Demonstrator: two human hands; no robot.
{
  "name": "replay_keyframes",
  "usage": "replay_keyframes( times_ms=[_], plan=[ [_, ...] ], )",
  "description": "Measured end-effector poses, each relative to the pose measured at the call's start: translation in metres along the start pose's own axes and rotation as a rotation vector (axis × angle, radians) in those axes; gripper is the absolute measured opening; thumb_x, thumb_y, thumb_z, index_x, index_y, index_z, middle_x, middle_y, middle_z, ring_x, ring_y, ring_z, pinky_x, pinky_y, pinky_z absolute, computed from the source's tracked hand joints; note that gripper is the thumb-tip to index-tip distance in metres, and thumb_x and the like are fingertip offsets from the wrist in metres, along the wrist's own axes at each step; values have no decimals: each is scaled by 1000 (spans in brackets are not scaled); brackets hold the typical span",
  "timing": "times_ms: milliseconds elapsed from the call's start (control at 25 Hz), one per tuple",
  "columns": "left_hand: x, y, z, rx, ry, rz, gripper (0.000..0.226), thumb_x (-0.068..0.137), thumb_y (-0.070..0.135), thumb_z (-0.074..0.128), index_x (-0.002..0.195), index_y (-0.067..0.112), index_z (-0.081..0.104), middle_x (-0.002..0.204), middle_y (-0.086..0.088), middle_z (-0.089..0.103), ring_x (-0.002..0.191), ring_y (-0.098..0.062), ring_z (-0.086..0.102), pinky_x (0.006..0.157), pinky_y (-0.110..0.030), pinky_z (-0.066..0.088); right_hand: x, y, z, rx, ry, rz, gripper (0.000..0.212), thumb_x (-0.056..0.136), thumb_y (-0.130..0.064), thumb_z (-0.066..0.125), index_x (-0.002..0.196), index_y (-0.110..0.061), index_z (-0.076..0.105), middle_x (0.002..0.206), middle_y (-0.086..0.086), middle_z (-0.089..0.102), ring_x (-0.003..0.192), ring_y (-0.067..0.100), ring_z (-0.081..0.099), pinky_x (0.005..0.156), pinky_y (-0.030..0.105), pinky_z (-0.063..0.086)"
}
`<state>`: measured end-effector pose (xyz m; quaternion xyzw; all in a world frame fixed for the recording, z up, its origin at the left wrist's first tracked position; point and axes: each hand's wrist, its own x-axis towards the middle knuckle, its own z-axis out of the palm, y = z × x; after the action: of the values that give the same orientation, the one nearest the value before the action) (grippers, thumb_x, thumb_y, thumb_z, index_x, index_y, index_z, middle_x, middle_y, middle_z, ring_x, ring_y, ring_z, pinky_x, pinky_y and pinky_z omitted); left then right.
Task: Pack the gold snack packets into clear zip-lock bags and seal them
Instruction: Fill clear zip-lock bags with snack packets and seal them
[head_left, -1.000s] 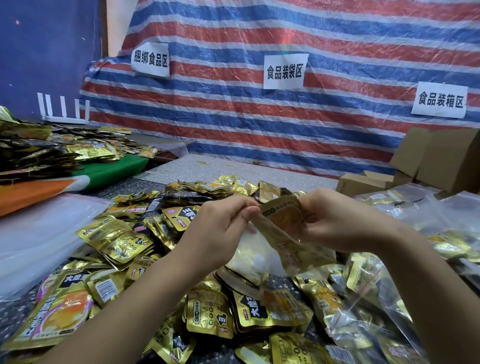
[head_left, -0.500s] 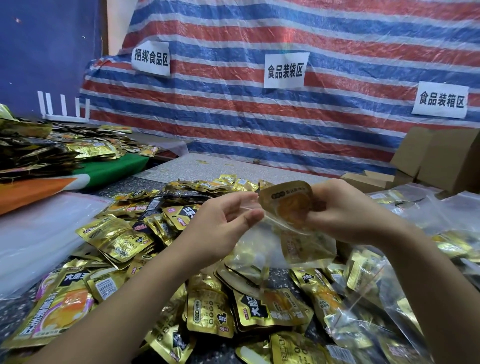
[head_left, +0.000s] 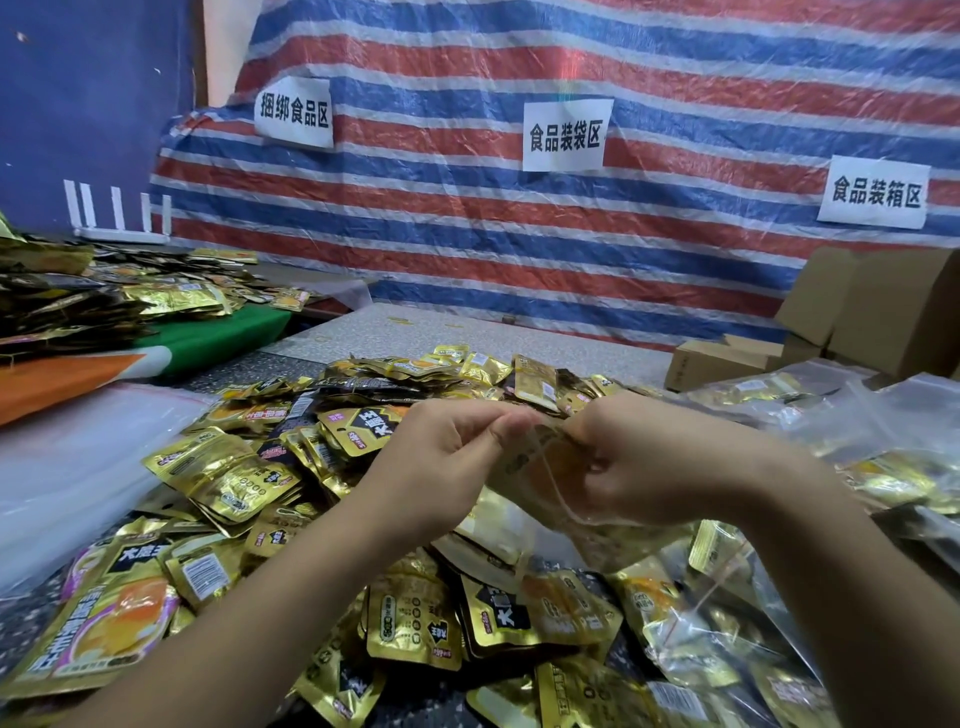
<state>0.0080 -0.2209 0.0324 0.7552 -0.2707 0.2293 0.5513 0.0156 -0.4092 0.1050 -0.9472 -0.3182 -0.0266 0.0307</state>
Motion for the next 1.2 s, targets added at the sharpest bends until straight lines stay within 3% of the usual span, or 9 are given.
replay_keyframes(
  times_ms=[120,240,440,640,800,920,1040,1120,1200],
  plan=[
    [-1,2,1,35,43,25,24,99,28,53,97,35,76,88,16,75,86,-4,70,75,-30,58,-2,-2,-2,-17,38,0,26,90,-31,63,69,-16,64,61,4,62,48,12,51,47,30,41],
    [-1,7,1,13,108,26,25,97,33,51,96,36,76,86,12,76,84,-8,71,71,-36,59,-4,1,-7,49,123,-23,26,90,-32,68,68,-17,67,60,2,60,49,12,48,48,29,39],
    [1,8,-2,-13,166,-18,29,94,40,51,97,28,78,85,2,76,82,-16,72,69,-45,60,-4,2,-9,121,210,-96,18,85,-37,73,79,-21,74,66,-2,65,58,13,56,51,27,41],
    [1,10,-4,11,202,-25,27,93,42,52,92,32,77,80,4,73,74,-15,70,61,-43,59,-2,0,-8,118,157,-158,22,89,-37,68,75,-22,74,61,-1,56,53,8,44,51,23,35],
    [1,10,-2,83,184,19,27,94,40,52,95,30,77,83,8,74,79,-12,70,67,-43,57,0,-6,-6,-26,193,-195,39,92,-38,62,56,-30,50,61,1,51,53,16,44,51,27,32],
    [1,11,0,110,176,81,28,95,40,52,94,25,77,82,6,75,76,-12,70,64,-38,54,0,-10,-5,-18,208,-235,30,88,-40,66,62,-26,63,62,-2,53,59,17,48,54,26,36],
    [5,14,1,95,216,103,28,97,38,53,90,23,75,76,11,72,67,-3,65,56,-26,50,-4,-10,-11,16,259,-207,21,81,-50,66,76,-32,74,62,-9,55,56,11,49,48,23,35],
    [13,17,2,94,235,95,34,95,42,51,88,18,75,73,3,71,65,-14,66,56,-35,52,-7,-6,-16,39,311,-207,34,78,-53,57,84,-26,77,65,-8,61,56,11,53,48,26,41],
    [23,24,3,63,233,99,37,93,46,50,86,17,72,74,-7,71,67,-29,68,60,-47,55,-13,-1,-22,92,382,-175,30,80,-49,54,86,-28,75,66,-11,65,58,8,59,50,25,48]
  ],
)
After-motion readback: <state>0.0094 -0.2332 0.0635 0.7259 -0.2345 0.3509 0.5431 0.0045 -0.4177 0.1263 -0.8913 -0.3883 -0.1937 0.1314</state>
